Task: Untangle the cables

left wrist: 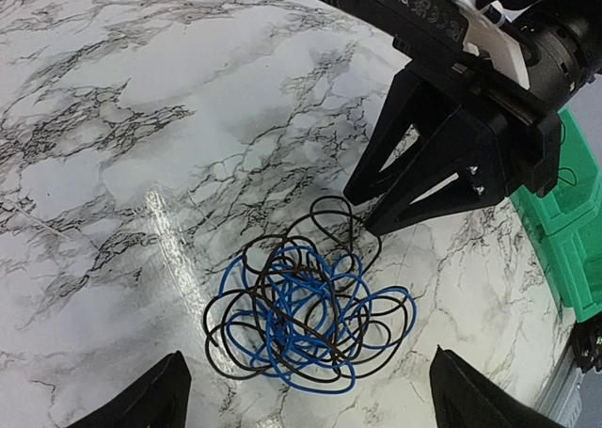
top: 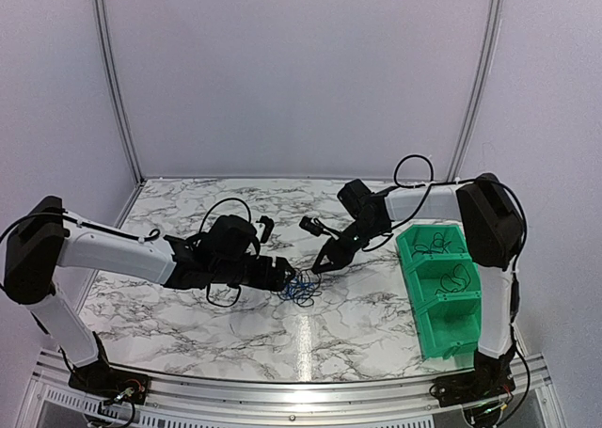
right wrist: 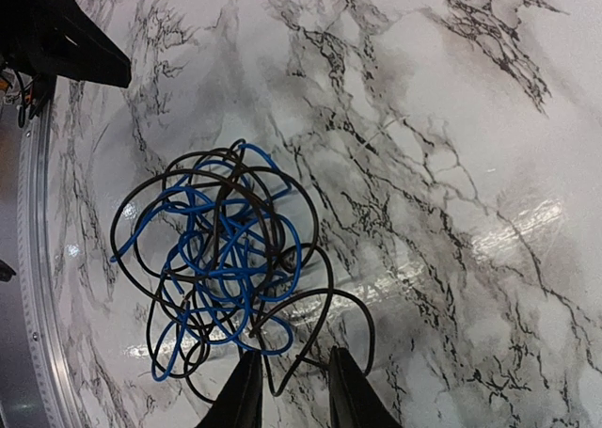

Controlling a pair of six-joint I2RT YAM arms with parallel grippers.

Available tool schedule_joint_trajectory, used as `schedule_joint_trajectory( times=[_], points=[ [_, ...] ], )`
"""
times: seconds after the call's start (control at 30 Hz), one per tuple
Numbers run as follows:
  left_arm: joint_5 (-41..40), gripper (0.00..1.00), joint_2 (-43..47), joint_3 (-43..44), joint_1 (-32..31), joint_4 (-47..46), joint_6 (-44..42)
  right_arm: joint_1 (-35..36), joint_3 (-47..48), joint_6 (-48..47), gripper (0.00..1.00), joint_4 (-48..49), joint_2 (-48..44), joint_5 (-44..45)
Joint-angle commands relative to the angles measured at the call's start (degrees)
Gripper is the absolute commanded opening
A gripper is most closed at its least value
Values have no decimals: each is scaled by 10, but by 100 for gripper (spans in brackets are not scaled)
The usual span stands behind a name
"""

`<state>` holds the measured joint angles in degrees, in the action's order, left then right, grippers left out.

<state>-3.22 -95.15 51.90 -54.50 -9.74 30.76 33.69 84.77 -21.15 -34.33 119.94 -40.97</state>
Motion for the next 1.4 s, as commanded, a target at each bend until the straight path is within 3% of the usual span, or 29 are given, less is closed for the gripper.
schedule_joint_trajectory(
  times=[0.0, 0.23, 0.3, 0.4, 0.47, 0.73, 0.9, 1.37],
  points=[
    [-16, 91, -8, 2, -3, -14, 9, 5, 25, 5, 25, -18, 14, -12],
    [-35, 91, -42, 21, -3, -21, 30, 11, 18, -9, 23, -35, 21, -26],
    [-35, 91, -53, 31, -5, -24, 32, 11, 17, -11, 18, -36, 25, -29],
    [-35, 90, -69, 44, -6, -31, 32, 11, 14, -13, 3, -34, 26, -33],
    [-35, 90, -80, 51, -6, -37, 34, 11, 13, -15, 0, -34, 21, -36],
    [-39, 87, -148, 86, -7, -70, 45, 6, 4, -12, 0, -31, 8, -62],
    [-35, 72, -187, 110, -7, -89, 35, 2, 0, -8, 0, -26, 6, -76],
    [-137, 70, -252, 124, -8, -89, 62, -14, -2, -15, 0, -38, -16, -115]
  ],
)
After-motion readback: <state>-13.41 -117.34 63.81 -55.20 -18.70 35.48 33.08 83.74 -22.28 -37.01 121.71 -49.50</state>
